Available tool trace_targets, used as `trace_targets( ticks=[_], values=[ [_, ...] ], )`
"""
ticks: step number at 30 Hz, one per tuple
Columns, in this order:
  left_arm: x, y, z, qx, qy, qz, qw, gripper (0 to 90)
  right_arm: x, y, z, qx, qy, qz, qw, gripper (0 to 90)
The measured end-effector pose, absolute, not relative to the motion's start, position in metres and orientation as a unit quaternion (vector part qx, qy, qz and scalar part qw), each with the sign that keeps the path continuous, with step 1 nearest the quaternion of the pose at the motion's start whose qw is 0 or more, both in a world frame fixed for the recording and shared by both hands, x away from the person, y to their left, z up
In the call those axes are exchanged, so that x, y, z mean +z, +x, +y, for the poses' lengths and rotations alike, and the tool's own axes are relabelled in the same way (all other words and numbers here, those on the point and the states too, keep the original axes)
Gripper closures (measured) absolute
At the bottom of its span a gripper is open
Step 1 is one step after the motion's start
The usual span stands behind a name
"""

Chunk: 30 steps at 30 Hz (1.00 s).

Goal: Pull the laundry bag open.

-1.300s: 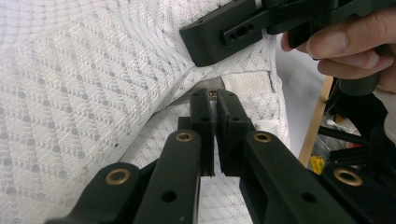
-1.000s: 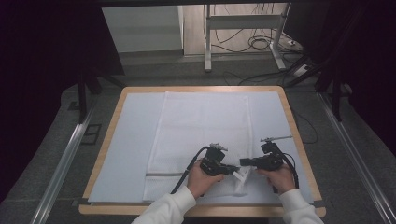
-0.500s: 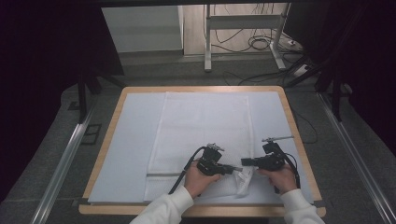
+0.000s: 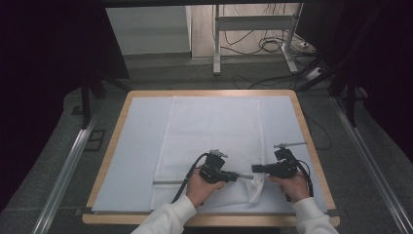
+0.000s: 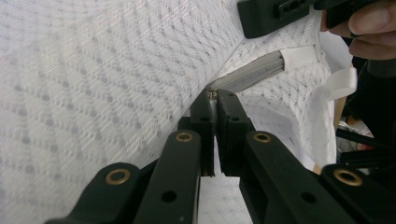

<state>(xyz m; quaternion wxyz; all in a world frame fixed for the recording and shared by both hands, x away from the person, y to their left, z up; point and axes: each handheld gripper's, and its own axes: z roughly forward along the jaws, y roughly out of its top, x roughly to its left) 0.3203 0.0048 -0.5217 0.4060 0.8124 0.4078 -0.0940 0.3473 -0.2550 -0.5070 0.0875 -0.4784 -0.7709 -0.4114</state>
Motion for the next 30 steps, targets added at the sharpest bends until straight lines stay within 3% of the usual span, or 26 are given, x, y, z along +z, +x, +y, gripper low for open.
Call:
trace_targets(
  ticks=[30],
  values=[
    [-0.526,0.318,0.022,-0.086,0.81,0.419,0.401,87.0,-0.507,0.347,-0.253,-0.415,-0.477,-0.771,0.08,88.6]
  ],
)
